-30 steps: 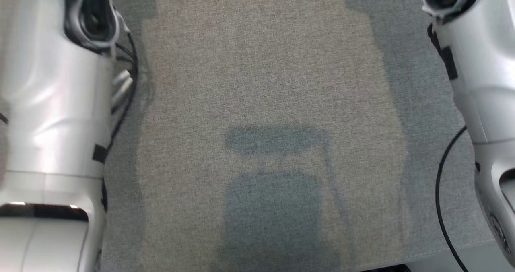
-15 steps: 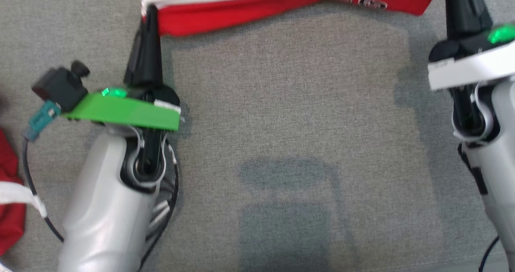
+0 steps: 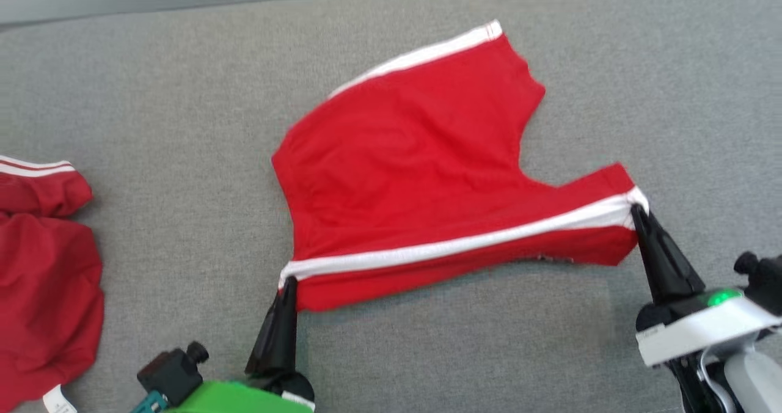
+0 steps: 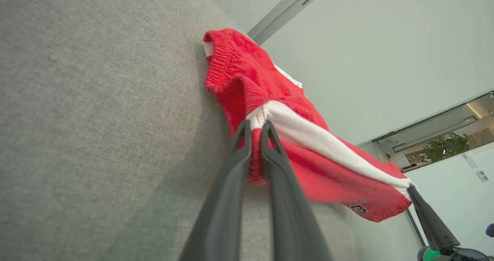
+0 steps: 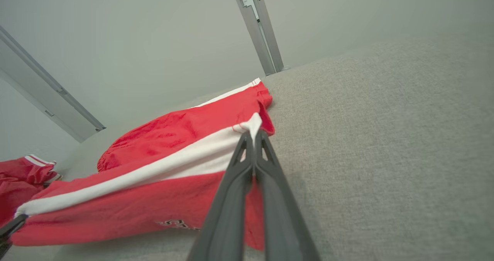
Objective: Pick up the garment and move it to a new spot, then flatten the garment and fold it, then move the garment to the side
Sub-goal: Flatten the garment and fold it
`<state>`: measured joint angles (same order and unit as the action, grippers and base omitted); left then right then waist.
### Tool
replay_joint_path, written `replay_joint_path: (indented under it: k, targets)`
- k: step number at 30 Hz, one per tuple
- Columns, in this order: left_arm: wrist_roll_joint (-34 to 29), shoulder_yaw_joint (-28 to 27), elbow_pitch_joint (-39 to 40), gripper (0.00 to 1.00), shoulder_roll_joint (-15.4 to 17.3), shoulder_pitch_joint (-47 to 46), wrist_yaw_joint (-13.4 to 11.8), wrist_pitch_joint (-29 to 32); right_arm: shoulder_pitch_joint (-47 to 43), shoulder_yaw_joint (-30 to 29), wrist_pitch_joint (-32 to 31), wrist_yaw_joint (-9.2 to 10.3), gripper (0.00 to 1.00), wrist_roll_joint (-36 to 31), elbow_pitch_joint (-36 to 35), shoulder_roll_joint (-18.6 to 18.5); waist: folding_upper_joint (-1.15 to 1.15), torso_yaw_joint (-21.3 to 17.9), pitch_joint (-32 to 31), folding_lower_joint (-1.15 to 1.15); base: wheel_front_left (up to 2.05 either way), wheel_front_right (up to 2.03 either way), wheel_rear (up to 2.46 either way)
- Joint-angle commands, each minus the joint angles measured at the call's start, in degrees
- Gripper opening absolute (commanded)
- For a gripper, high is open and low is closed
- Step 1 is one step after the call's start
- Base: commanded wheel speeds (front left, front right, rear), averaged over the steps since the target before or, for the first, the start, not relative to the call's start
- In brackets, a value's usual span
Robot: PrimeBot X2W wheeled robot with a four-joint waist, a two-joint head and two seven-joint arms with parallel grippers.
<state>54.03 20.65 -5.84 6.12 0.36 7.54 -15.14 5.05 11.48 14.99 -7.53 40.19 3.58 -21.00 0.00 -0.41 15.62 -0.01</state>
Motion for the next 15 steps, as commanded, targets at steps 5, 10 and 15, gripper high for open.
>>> replay_joint_path:
  k: [5,10,15]
  targets:
    - [-2.2,0.1,6.0,0.0,0.2,9.5,-1.8,0.0,-10.2,-0.8,0.3,0.08,0.0,-1.5,-5.2,0.4,0.0,-1.0,-10.6,0.01,0.0,0.0,0.0]
    - [-1.4,1.0,11.8,0.0,1.0,12.3,-3.4,2.1,-10.8,0.1,0.3,0.07,0.0,-2.1,-7.3,1.2,0.0,-1.0,-9.8,0.01,0.0,0.0,0.0]
    - [-2.4,1.3,14.5,0.0,1.8,8.0,-4.6,5.0,-2.5,2.5,0.3,0.07,0.0,-2.4,-5.3,1.0,0.0,0.0,-5.6,0.01,0.0,0.0,0.0]
